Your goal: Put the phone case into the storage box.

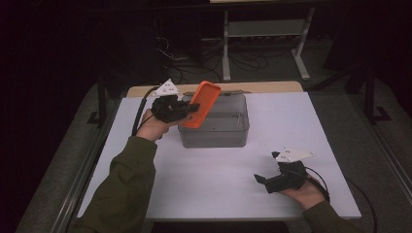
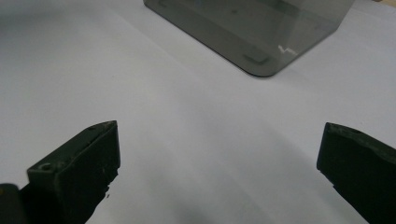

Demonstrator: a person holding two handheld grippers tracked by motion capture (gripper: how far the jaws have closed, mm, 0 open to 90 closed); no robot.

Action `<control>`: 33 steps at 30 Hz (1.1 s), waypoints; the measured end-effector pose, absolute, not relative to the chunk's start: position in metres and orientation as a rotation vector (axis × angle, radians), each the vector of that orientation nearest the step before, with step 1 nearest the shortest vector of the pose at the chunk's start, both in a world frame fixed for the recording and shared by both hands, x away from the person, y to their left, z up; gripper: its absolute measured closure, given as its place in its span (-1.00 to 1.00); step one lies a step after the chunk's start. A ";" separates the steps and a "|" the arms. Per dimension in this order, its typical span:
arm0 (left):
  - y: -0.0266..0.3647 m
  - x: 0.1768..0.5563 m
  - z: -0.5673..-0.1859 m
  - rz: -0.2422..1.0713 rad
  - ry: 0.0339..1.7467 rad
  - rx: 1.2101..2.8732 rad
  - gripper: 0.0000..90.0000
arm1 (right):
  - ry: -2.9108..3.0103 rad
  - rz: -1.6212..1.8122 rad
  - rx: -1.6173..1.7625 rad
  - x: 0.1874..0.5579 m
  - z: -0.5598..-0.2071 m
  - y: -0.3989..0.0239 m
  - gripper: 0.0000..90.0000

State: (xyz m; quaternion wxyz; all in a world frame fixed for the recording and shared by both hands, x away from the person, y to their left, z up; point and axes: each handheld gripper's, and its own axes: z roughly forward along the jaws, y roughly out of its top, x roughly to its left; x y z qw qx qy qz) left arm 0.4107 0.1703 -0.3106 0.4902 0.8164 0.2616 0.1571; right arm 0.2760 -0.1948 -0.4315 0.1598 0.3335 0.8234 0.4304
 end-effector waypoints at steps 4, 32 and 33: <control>0.167 0.417 -0.311 0.376 0.655 2.011 0.77 | 2.355 1.226 0.943 0.276 -0.431 -0.194 -1.00; 0.152 0.453 -0.325 0.295 0.882 2.220 0.76 | 2.361 1.222 0.933 0.275 -0.431 -0.194 -1.00; 0.151 0.454 -0.326 0.291 0.889 2.225 0.76 | 2.361 1.224 0.933 0.275 -0.431 -0.194 -1.00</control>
